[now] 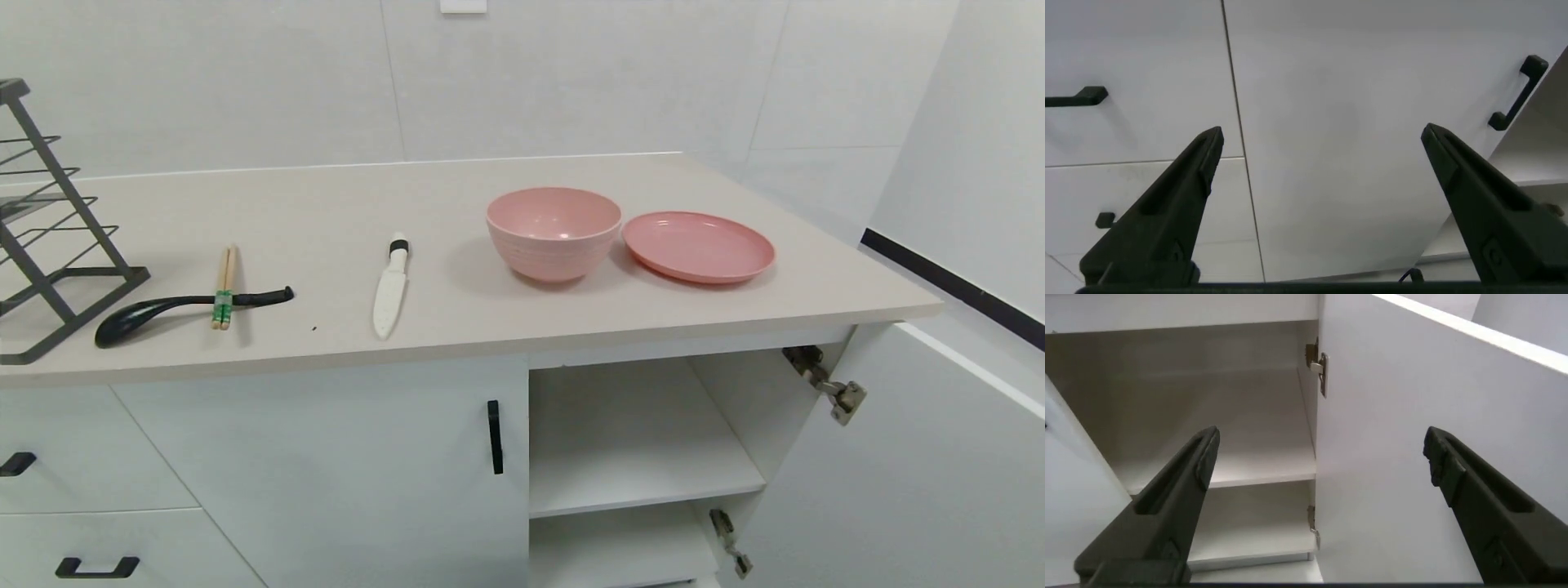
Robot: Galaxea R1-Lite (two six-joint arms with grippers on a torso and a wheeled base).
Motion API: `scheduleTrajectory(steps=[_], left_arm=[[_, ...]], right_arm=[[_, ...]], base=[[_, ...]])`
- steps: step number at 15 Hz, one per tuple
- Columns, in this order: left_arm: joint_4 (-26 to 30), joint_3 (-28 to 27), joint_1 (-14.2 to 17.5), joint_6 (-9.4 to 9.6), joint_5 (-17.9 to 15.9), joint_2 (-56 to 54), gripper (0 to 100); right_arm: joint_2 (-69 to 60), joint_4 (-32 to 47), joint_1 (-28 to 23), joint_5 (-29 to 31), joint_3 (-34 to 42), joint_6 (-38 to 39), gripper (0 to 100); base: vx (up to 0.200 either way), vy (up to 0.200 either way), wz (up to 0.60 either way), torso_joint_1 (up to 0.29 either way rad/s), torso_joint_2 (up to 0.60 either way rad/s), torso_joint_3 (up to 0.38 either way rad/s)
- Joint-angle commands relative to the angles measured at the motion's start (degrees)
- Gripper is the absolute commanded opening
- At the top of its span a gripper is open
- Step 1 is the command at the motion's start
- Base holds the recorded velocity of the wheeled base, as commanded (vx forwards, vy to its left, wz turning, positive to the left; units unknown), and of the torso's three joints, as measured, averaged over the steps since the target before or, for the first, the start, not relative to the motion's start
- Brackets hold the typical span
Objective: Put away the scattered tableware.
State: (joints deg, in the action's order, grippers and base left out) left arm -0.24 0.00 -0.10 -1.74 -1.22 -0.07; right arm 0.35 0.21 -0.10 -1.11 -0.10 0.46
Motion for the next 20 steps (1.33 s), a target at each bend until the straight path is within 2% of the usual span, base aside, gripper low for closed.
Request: scheduleTrajectory(steps=[1,6,20], left_arm=[[-0.02,0.0,0.01,-0.01,-0.01,0.07,100],[-0.11,0.0,0.01,0.07,-0.01,0.07,100],[-0.02,0.0,0.01,0.34,-0.01,0.07,100]], right_arm=[[0.09,-0.03,0.01,-0.03,0.01,-0.02,100],[0.17,-0.03,0.01,-0.03,0.01,0.06,100],[0.17,-0.03,0.01,0.05,0.01,0.06,100]], base=[[0.0,0.0,0.0,0.0,0.0,0.0],[0.0,0.0,0.0,0.105,-0.36,-0.173],[0.0,0.0,0.0,0.271,-0.5,-0.254]])
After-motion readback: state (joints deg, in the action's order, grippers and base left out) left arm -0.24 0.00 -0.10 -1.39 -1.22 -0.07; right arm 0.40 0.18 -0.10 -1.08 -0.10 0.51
